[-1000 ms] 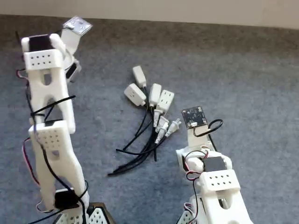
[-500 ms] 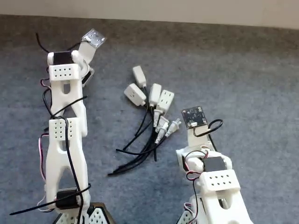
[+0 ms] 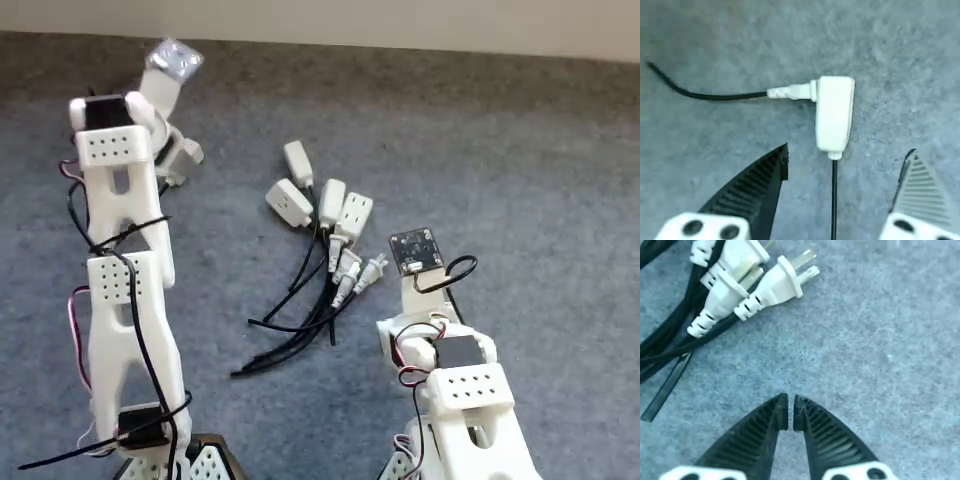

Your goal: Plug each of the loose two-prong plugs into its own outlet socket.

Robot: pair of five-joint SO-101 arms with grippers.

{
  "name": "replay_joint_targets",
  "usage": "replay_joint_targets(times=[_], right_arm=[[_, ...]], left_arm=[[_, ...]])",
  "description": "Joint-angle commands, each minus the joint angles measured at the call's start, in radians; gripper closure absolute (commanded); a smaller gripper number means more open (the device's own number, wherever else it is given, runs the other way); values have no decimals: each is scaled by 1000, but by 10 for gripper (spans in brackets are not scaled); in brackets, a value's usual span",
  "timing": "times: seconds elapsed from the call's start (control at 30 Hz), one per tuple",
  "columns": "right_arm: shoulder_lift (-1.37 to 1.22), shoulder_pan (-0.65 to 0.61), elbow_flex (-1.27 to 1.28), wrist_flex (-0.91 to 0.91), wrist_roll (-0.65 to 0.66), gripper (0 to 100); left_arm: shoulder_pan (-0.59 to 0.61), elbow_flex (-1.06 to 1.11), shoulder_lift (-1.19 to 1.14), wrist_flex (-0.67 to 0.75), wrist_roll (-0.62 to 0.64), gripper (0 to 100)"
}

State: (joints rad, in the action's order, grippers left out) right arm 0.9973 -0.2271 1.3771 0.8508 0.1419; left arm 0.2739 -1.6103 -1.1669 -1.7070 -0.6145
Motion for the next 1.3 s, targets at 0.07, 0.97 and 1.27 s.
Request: replay_joint_targets(times=[0.07, 0.97, 1.27], right_arm=[[21, 12, -5, -18, 6, 965], [21, 12, -5, -19, 6, 965], [21, 12, -5, -19, 6, 965]], left_arm=[[-107, -51, 254, -52, 100, 649], [-381, 346, 79, -9, 328, 742], [-216, 252, 30, -57, 287, 741]])
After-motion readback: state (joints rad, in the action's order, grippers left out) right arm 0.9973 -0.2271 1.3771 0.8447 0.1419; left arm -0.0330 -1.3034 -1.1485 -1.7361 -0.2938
